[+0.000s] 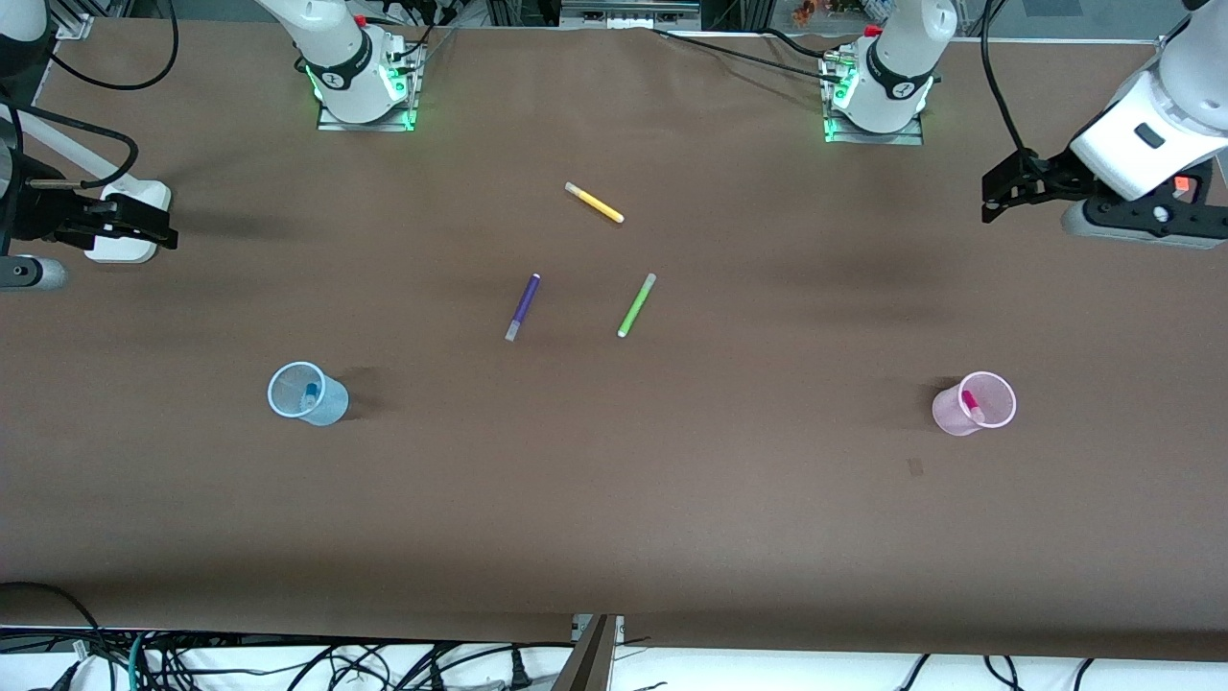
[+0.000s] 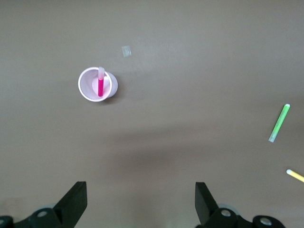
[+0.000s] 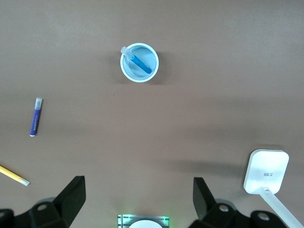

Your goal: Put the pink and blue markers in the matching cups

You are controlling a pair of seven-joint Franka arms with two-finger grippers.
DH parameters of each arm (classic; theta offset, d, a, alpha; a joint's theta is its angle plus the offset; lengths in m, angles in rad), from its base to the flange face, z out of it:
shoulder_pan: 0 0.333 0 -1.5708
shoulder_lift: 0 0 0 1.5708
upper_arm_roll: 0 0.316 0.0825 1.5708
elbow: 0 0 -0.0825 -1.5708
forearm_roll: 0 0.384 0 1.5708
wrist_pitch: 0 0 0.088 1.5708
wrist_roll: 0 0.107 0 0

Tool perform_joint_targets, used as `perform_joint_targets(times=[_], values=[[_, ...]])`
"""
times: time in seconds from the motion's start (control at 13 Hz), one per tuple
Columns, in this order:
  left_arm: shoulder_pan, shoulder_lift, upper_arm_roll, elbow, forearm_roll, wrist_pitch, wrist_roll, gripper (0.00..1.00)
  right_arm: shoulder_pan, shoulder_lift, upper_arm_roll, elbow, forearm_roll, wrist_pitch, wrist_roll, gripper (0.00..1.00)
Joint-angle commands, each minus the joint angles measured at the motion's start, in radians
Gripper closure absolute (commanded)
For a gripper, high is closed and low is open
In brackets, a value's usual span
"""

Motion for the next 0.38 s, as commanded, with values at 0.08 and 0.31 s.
perform_joint_targets(times=[0.08,0.31], values=[[0.024,0.026,0.000,0.049,-0.012,-0.085,-0.001,0.00,-0.001,0.001,0.002,0.009,0.013,-0.003,0.014,0.00],[0.024,0.024,-0.004,0.053,-0.012,-0.100,-0.006,0.00,-0.001,-0.001,0.002,0.008,0.013,-0.003,0.012,0.00]])
